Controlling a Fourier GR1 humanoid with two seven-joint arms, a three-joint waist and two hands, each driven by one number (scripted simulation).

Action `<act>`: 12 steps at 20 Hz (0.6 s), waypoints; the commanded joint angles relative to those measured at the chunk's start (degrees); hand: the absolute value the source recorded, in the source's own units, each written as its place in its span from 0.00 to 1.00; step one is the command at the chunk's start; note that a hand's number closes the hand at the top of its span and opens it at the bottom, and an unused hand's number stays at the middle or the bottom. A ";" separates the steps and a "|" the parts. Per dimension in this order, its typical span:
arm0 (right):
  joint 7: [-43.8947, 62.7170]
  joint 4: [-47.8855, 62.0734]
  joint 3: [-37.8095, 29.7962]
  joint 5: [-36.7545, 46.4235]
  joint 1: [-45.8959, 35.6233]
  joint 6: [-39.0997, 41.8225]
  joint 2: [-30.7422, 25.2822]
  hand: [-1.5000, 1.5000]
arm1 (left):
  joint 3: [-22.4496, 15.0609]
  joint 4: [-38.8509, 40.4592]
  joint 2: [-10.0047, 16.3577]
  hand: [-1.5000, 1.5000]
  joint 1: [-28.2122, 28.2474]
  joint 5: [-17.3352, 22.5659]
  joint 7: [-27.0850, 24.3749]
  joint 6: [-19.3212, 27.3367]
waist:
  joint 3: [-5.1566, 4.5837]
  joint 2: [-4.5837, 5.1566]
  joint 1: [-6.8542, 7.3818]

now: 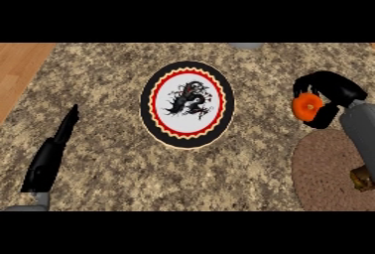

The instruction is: Pick the squash from the placemat and place it in the plate

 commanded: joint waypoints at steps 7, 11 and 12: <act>-6.61 11.37 -7.28 0.02 -14.50 -15.85 0.06 1.00 | 1.30 0.84 -0.23 0.50 1.16 -0.33 -0.57 1.10 | -0.02 -0.58 -1.62; -16.33 10.97 -10.94 -4.25 -14.89 -21.05 3.22 1.00 | 2.63 1.13 0.73 0.50 0.82 0.93 0.21 -0.22 | -0.05 -1.08 -3.55; -18.10 11.65 -10.89 -4.43 -17.40 -18.90 2.82 1.00 | 1.63 1.01 -0.54 0.50 2.24 0.92 -0.50 -0.12 | -0.09 -1.10 -3.25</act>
